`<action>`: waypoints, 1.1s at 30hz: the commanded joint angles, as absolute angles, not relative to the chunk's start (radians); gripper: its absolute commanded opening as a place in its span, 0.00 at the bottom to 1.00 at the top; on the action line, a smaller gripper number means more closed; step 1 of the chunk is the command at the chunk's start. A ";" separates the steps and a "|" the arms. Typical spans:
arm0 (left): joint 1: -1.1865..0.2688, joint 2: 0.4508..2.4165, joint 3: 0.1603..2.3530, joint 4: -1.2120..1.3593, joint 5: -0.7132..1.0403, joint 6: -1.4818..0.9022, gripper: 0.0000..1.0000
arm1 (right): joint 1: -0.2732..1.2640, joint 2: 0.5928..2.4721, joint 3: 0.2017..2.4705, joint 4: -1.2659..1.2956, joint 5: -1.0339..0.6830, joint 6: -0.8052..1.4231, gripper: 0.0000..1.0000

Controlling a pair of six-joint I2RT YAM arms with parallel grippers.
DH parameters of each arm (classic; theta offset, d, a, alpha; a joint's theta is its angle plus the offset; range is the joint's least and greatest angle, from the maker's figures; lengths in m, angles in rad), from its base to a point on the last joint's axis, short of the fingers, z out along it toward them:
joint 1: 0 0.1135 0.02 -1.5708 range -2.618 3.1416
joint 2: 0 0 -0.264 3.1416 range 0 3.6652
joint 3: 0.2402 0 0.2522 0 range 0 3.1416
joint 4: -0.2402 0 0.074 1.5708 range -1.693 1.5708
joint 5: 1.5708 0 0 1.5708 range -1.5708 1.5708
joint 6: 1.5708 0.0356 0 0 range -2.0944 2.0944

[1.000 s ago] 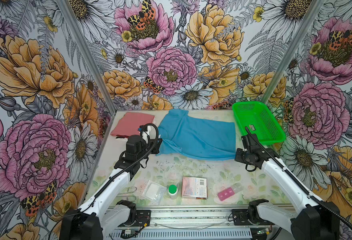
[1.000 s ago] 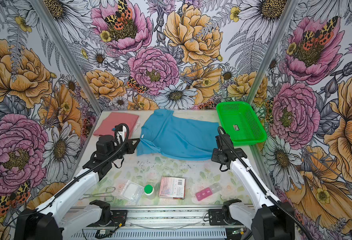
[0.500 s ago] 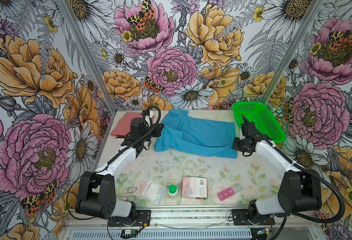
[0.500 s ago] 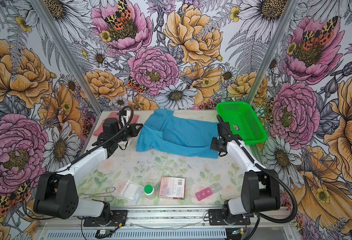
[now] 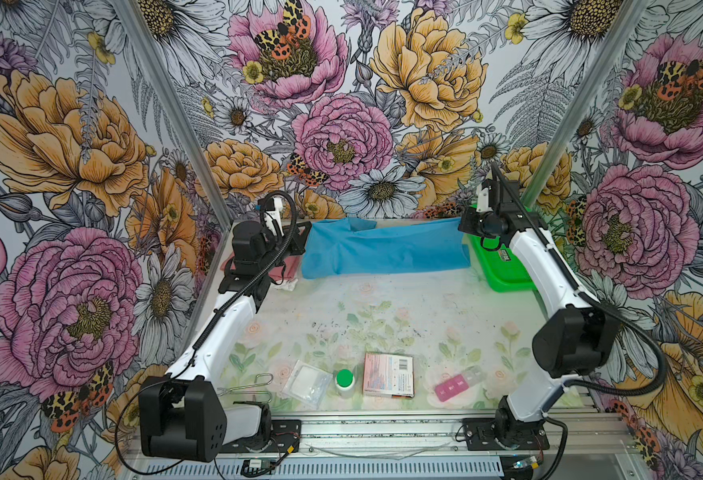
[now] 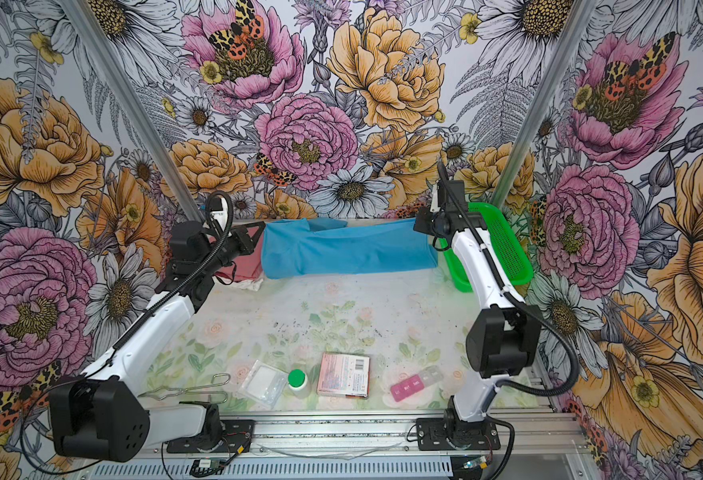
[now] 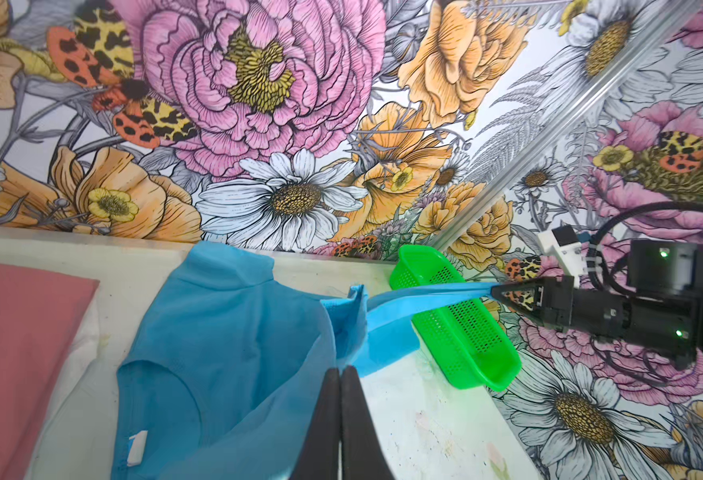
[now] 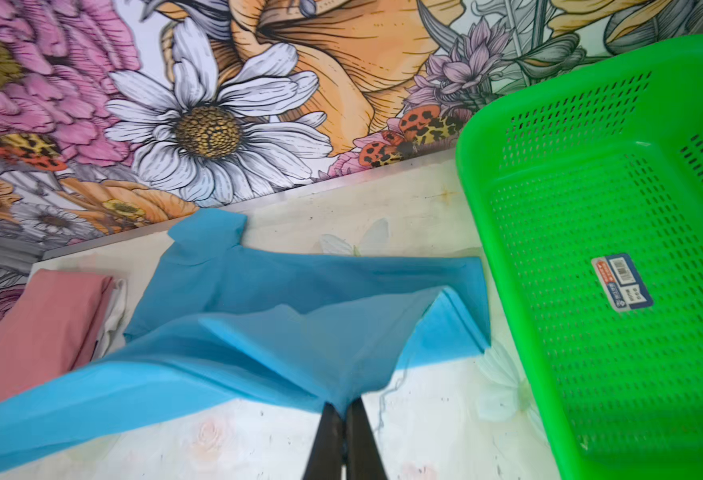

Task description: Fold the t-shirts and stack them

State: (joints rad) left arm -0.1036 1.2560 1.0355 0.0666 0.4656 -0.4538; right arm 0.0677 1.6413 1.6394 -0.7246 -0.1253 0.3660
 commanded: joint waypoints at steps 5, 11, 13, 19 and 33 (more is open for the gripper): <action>-0.096 1.076 0.951 -0.010 0.499 -0.432 0.00 | 0.098 1.057 1.111 -0.789 -0.039 0.487 0.00; -0.126 0.984 0.877 -0.070 0.479 -0.409 0.00 | 0.071 0.928 0.793 -0.798 -0.070 0.616 0.00; -0.139 0.954 0.854 -0.088 0.465 -0.410 0.00 | 0.069 0.913 0.739 -0.796 -0.054 0.663 0.00; -0.155 0.921 0.816 -0.139 0.439 -0.398 0.00 | 0.066 0.850 0.699 -0.795 0.005 0.717 0.00; -0.153 1.205 0.836 0.027 0.399 -0.428 0.00 | 0.040 1.317 0.862 -0.582 -0.077 0.575 0.00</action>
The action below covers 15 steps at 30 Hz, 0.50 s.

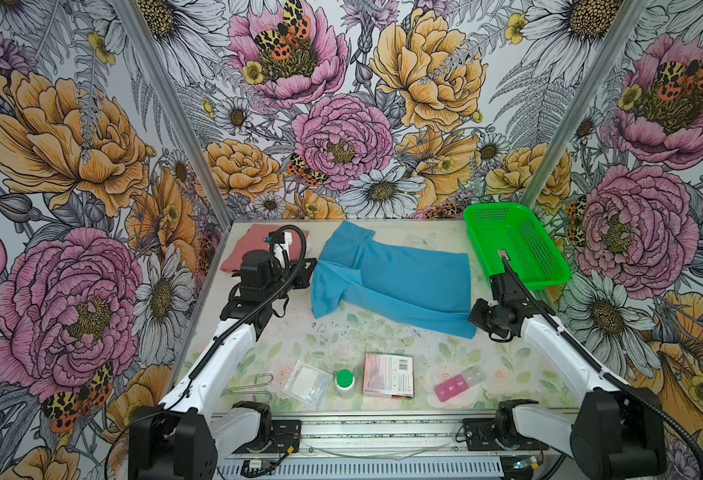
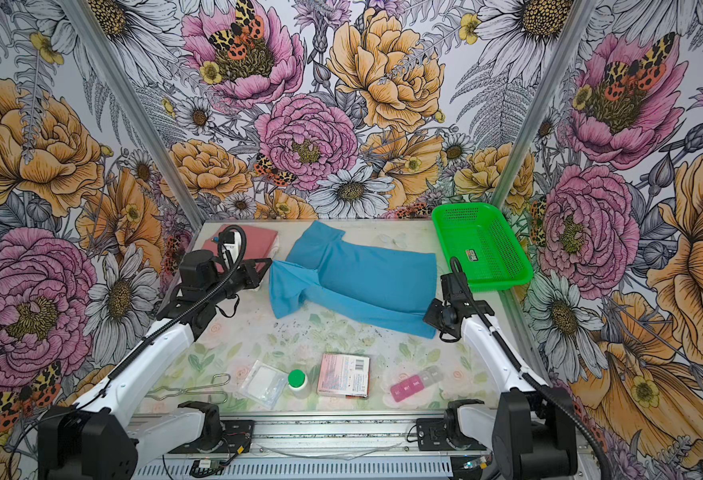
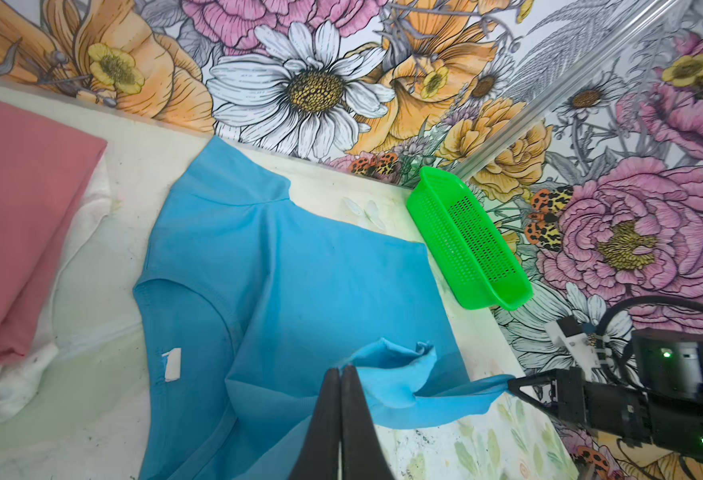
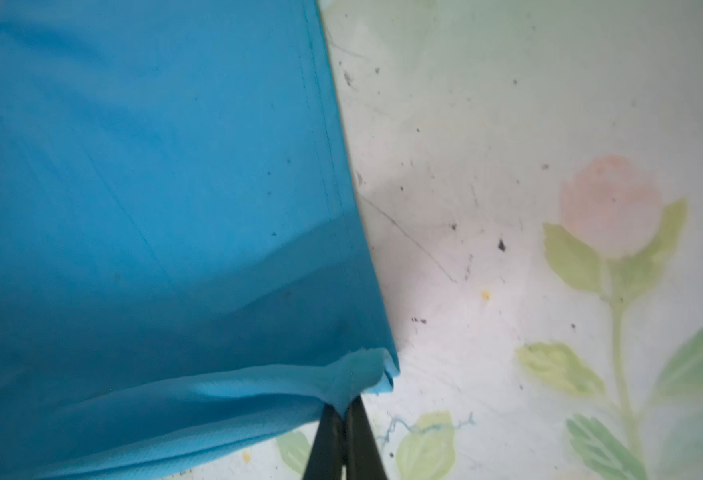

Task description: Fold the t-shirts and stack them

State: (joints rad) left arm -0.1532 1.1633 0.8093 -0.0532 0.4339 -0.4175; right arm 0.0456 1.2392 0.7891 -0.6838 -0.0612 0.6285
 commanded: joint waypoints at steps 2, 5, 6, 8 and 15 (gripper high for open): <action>-0.152 1.255 0.850 0.054 0.388 -0.429 0.00 | 0.034 1.410 0.906 -0.560 -0.075 0.553 0.00; -0.144 1.321 0.866 0.079 0.391 -0.433 0.00 | 0.020 1.517 0.947 -0.528 -0.075 0.537 0.00; -0.140 1.340 0.871 0.086 0.392 -0.434 0.00 | 0.018 1.540 0.958 -0.521 -0.079 0.532 0.00; -0.135 1.387 0.883 0.104 0.402 -0.439 0.00 | 0.011 1.597 0.981 -0.512 -0.088 0.527 0.00; -0.126 1.497 0.946 0.129 0.413 -0.443 0.00 | 0.007 1.649 1.001 -0.494 -0.090 0.537 0.00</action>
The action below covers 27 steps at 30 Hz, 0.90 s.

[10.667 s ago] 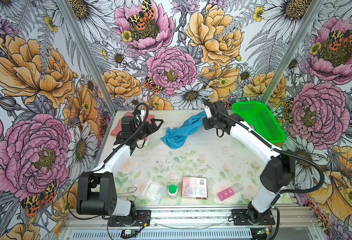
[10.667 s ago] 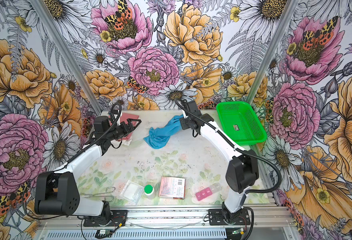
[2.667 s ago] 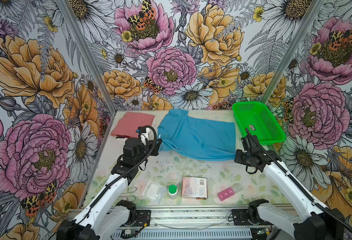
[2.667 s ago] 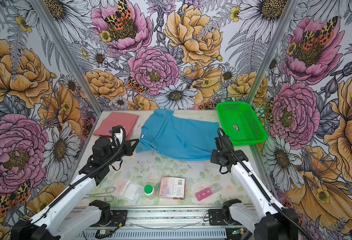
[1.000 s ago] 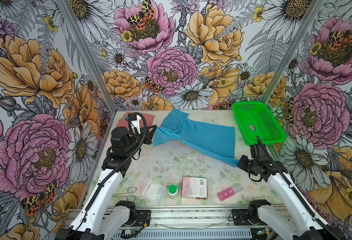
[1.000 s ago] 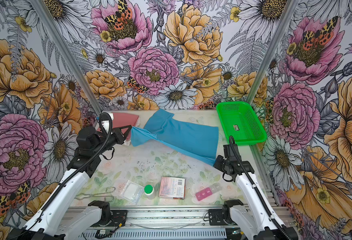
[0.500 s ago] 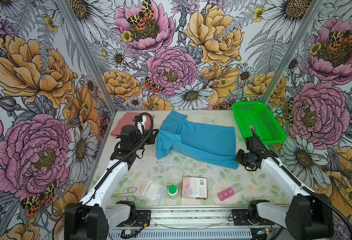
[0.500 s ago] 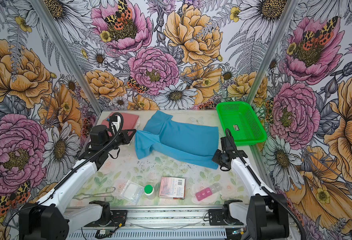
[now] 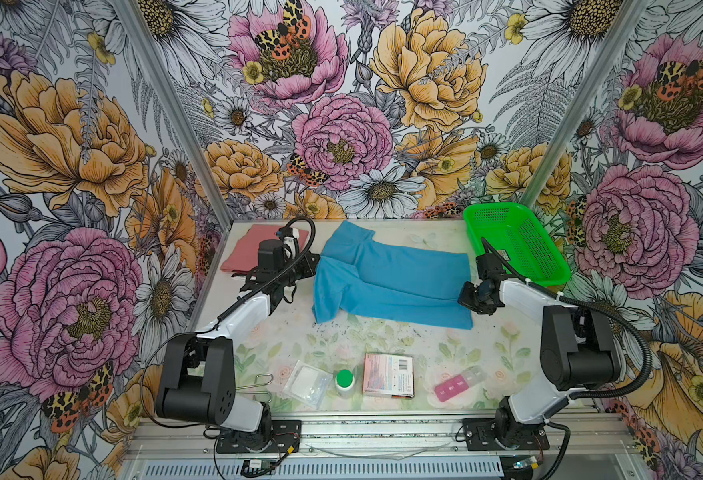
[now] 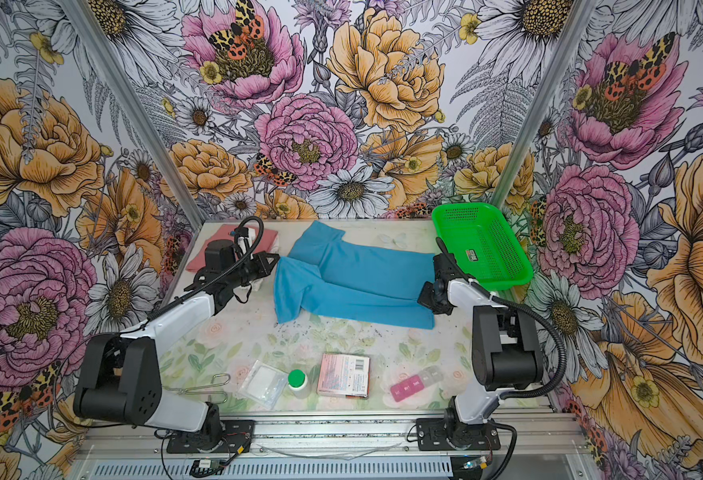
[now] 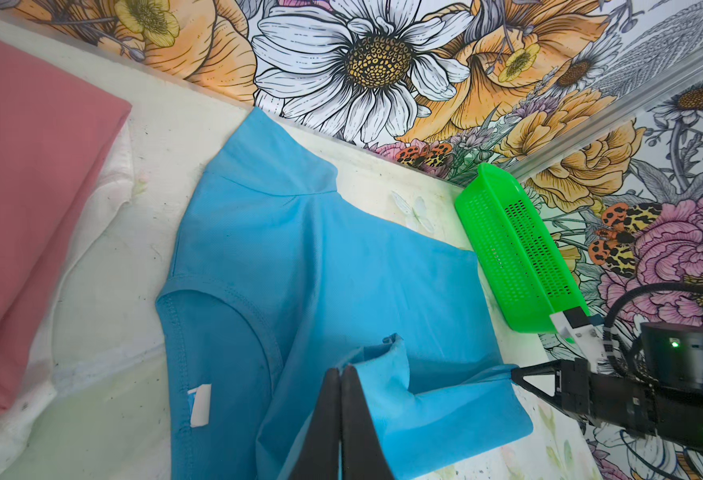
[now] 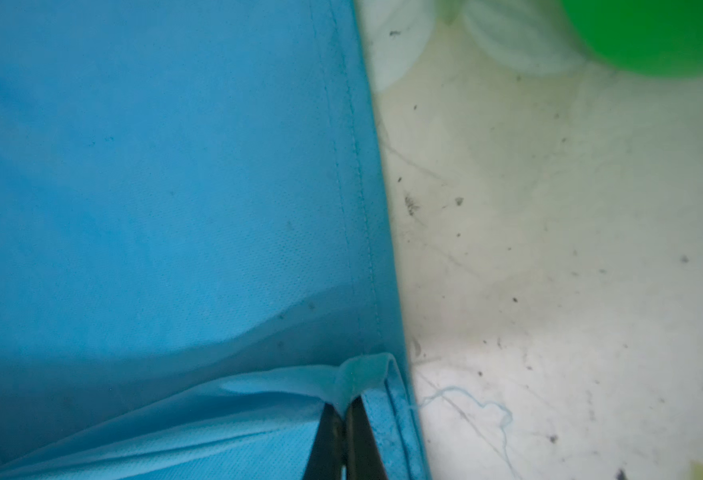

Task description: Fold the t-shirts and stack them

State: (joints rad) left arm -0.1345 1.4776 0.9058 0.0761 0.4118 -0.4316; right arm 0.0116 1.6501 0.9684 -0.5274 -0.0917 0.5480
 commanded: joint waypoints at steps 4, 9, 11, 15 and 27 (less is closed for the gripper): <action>-0.122 1.565 0.992 0.137 0.442 -0.446 0.00 | 0.003 1.638 0.985 -0.494 -0.072 0.538 0.00; -0.124 1.637 1.043 0.138 0.462 -0.450 0.00 | 0.000 1.604 0.959 -0.497 -0.034 0.543 0.00; -0.124 1.667 1.064 0.137 0.468 -0.449 0.00 | -0.005 1.593 0.949 -0.497 -0.028 0.542 0.00; -0.123 1.721 1.101 0.135 0.500 -0.459 0.00 | -0.008 1.590 0.938 -0.497 -0.037 0.543 0.00; -0.088 1.701 1.158 0.009 0.476 -0.466 0.99 | -0.002 1.382 0.900 -0.556 -0.095 0.470 0.67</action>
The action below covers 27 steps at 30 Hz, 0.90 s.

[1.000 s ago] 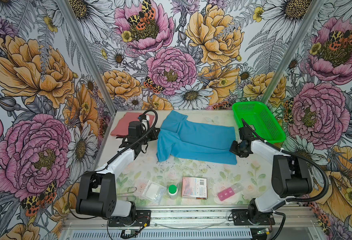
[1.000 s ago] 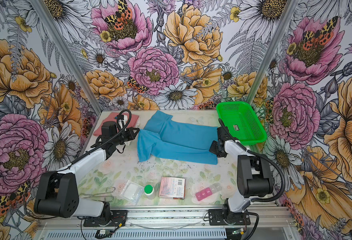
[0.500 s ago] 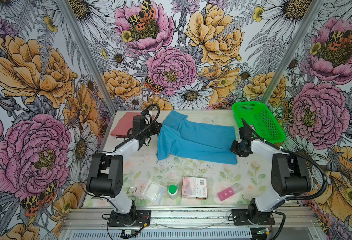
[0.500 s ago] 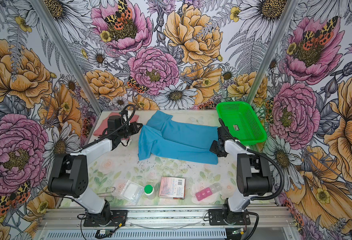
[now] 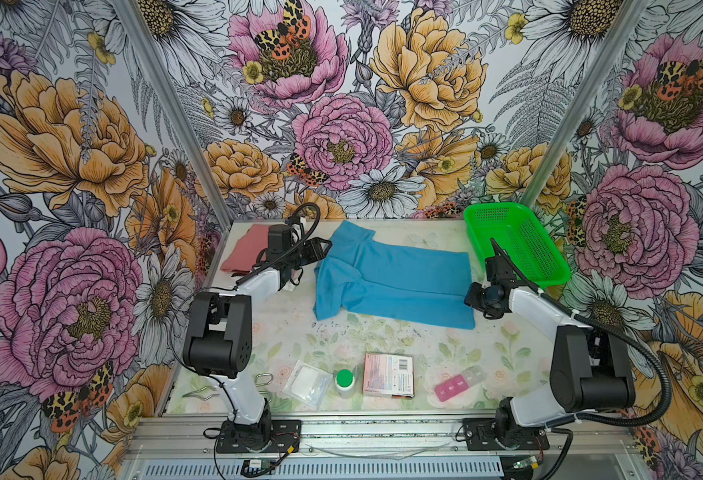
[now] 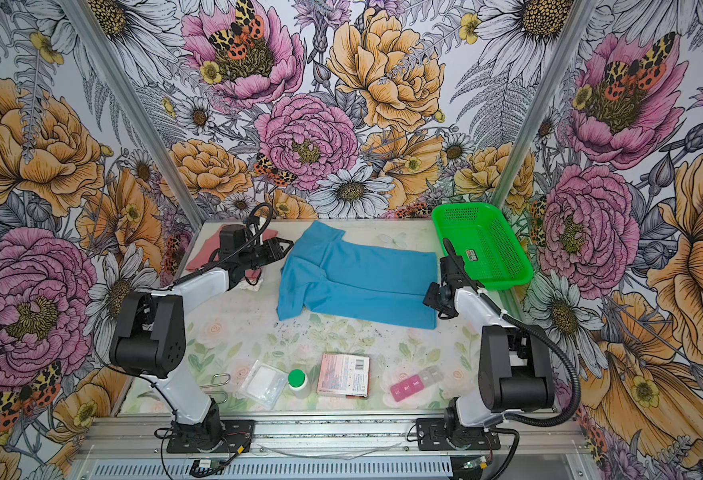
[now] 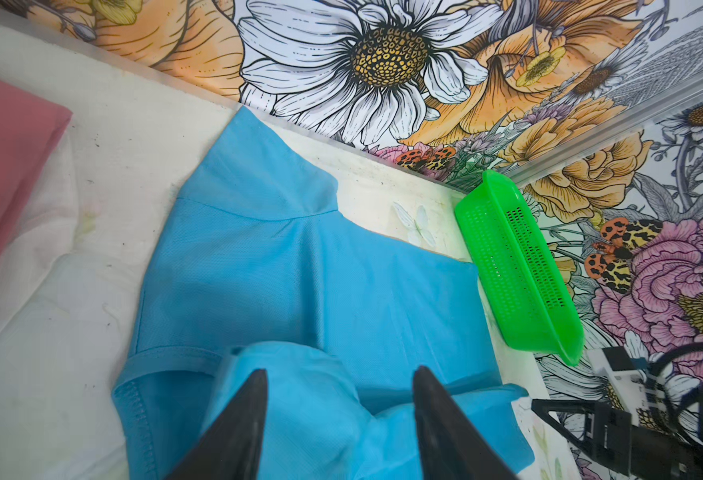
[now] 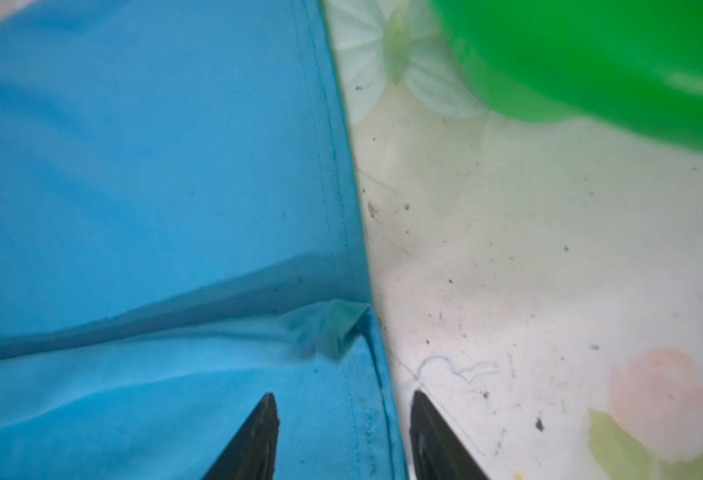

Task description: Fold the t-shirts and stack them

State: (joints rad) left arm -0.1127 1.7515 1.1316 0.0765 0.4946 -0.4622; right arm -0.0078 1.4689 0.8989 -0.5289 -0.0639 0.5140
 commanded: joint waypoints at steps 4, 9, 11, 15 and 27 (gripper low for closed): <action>-0.066 1.617 1.108 -0.177 0.421 -0.446 0.99 | 0.018 1.315 0.882 -0.638 -0.188 0.435 0.91; -0.102 1.500 0.918 -0.259 0.378 -0.461 0.99 | 0.034 1.289 0.793 -0.657 -0.139 0.437 0.91; -0.113 1.438 0.829 -0.259 0.367 -0.481 0.98 | 0.032 1.306 0.773 -0.654 -0.137 0.436 0.87; -0.118 1.338 0.699 -0.252 0.344 -0.516 0.89 | 0.024 1.346 0.760 -0.647 -0.128 0.415 0.79; -0.190 1.387 0.561 -0.101 0.371 -0.579 0.64 | -0.035 1.400 0.719 -0.552 -0.184 0.422 0.54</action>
State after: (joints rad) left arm -0.1833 1.3445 0.5724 -0.1829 0.3676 -0.5610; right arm -0.0246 1.3838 0.7280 -0.6006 -0.1566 0.4244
